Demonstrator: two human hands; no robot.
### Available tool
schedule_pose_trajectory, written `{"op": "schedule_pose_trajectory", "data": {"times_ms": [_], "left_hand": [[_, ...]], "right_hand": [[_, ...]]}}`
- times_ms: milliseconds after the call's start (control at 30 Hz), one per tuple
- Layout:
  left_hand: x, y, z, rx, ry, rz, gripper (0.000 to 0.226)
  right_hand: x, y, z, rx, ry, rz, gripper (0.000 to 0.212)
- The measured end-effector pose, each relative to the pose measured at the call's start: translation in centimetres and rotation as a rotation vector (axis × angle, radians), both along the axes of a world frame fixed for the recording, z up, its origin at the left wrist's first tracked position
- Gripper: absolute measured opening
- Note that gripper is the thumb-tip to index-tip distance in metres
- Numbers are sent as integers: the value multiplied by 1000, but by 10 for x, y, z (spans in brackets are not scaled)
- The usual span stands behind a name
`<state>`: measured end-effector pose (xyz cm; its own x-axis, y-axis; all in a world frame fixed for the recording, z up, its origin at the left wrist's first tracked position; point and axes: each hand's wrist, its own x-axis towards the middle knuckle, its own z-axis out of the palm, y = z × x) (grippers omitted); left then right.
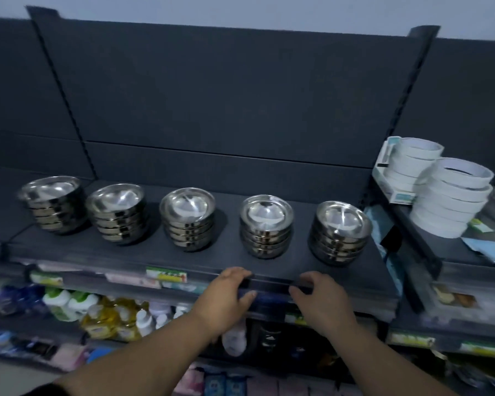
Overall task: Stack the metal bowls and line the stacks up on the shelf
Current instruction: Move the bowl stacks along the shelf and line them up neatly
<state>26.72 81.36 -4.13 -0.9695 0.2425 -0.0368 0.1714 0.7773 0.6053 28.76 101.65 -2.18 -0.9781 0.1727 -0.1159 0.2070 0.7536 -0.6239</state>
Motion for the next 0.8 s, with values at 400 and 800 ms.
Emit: {"op": "schedule_pose_trajectory", "data": {"times_ms": [400, 800], "left_hand": [[17, -254, 24, 87, -12, 430, 61], [-50, -280, 15, 431, -71, 552, 117]], "right_hand": [[-17, -208, 5, -99, 43, 129, 75], [-67, -243, -10, -320, 164, -125, 108]]}}
